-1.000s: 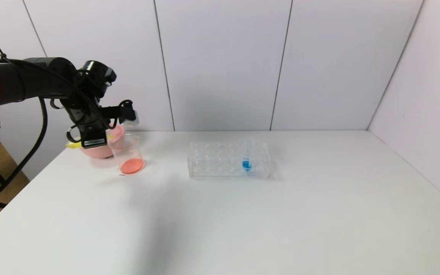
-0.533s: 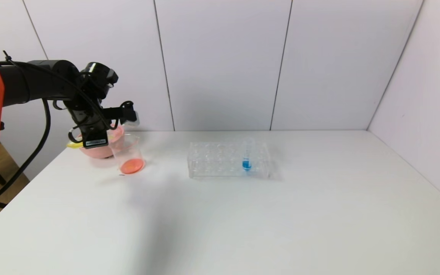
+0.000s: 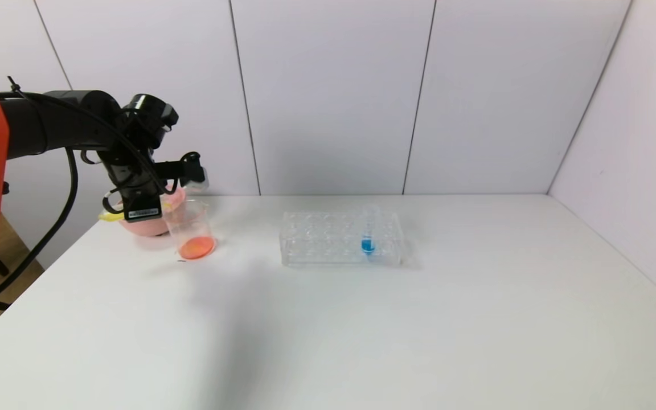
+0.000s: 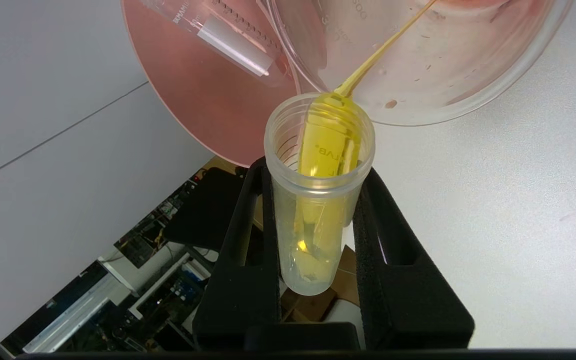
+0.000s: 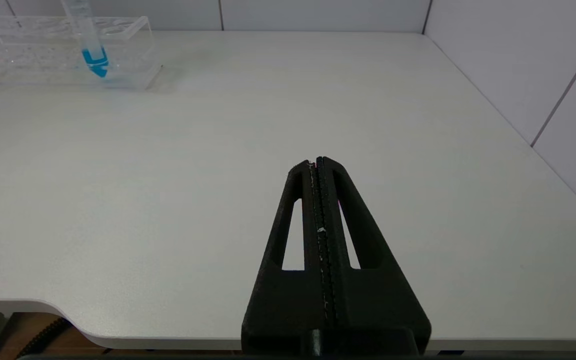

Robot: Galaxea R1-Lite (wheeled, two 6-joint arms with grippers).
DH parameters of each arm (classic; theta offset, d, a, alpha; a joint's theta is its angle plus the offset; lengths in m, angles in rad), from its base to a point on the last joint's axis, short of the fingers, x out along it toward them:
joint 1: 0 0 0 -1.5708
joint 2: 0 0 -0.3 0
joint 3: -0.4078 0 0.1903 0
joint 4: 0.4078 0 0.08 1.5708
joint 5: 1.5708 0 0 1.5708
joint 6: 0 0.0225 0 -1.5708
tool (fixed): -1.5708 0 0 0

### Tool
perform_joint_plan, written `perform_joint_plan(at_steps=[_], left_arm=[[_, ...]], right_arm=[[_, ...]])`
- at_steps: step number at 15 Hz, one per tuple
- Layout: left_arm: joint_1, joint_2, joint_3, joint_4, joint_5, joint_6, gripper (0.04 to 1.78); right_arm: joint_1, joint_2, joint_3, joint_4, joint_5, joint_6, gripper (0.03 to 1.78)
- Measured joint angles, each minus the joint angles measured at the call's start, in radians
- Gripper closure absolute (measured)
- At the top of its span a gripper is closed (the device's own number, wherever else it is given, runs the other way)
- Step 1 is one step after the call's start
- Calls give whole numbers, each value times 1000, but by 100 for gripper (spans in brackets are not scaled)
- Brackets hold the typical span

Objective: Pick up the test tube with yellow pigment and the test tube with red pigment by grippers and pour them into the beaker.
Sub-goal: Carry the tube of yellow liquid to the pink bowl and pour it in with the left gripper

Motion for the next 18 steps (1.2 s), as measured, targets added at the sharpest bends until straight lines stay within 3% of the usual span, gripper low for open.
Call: perform_joint_plan(at_steps=[18], left_arm=[[-19, 2, 0, 9, 73, 7, 138]], right_arm=[[0, 0, 0, 0, 0, 0, 170]])
